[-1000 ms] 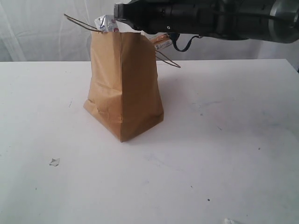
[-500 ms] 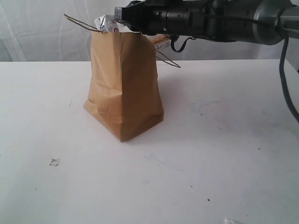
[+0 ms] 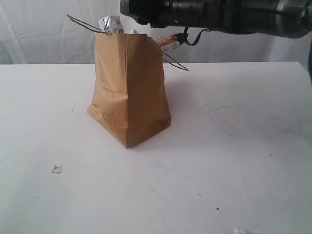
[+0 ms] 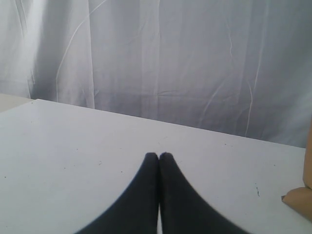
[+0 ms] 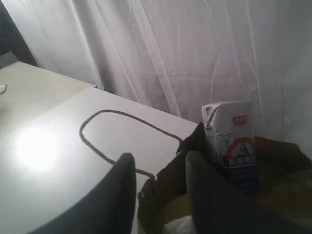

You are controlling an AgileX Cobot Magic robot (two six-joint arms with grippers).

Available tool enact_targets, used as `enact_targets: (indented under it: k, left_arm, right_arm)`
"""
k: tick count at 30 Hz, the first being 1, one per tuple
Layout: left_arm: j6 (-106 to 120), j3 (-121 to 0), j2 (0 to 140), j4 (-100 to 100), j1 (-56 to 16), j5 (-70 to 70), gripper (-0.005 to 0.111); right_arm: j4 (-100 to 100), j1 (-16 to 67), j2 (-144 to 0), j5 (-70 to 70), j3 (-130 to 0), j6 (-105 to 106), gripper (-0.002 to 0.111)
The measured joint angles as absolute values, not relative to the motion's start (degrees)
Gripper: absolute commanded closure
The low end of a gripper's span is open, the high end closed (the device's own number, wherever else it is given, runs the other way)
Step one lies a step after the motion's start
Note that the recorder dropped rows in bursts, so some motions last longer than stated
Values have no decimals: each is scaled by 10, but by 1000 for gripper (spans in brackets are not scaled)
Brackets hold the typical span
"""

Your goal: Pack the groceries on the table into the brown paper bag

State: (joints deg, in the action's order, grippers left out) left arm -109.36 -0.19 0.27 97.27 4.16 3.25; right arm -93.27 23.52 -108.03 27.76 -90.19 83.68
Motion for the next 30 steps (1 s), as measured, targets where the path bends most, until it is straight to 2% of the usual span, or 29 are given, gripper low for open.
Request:
enact_targets:
  k: [3,8,10,13,16,26,28,30]
  left_arm:
    - [-1094,-2,3,973,42,33,107]
    - [-1094,-2,3,973,42,33,107]
    - [-1094,-2,3,973,42,33,107]
    - [-1094,-2,3,973,42,33,107]
    - [-1094,-2,3,973,42,33,107]
    - [-1094,-2,3,973,42,33,107]
    - [-1094,-2,3,973,42,33,107]
    - [-1094,-2,3,973,42,33,107]
  right_arm:
    - [-771,223,-1042,279,-902,731,84]
    - [-340,194,-996,347,-906,430,108]
    - [-180,186,-988,410,-906,329,108]
    - [-52,178,-986,554,-906,250,108]
    - [-23,177,-982,664,-889,229,108]
    - [-32,226,-900,696,-676,194,108]
    - [-37,233,-898,687,-632,191,105]
    - [-44,234,-898,672,-598,190,97]
